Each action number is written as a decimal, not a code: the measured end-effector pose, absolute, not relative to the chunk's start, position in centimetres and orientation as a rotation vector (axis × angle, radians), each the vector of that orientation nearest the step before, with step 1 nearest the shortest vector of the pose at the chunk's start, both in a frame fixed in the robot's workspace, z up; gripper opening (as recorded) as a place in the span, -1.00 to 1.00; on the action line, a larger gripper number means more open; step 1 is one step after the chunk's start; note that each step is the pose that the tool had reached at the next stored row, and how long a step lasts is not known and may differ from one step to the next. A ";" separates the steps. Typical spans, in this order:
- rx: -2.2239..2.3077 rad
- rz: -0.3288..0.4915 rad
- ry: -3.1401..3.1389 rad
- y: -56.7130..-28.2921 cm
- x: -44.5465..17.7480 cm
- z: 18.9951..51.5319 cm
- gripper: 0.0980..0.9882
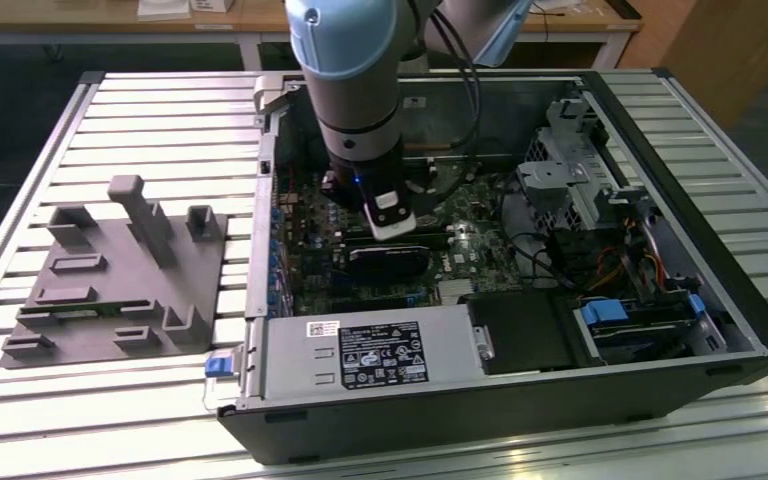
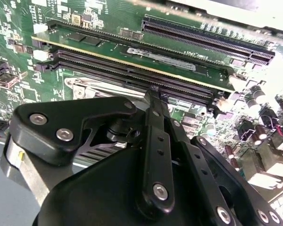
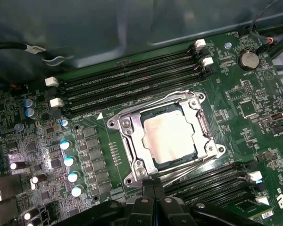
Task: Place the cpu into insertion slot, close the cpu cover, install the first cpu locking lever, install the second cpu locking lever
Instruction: 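Install the second cpu locking lever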
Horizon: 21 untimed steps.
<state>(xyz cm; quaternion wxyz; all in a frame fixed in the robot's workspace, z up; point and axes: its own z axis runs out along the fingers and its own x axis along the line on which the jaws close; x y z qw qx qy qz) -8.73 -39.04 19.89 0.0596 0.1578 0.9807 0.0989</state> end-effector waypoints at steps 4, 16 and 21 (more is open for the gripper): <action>0.479 0.312 2.969 -39.2 -9.0 19.8 -0.98; 0.480 0.406 2.968 -39.2 -9.3 19.4 -0.98; 0.479 0.407 2.968 -39.2 -9.4 19.4 -0.98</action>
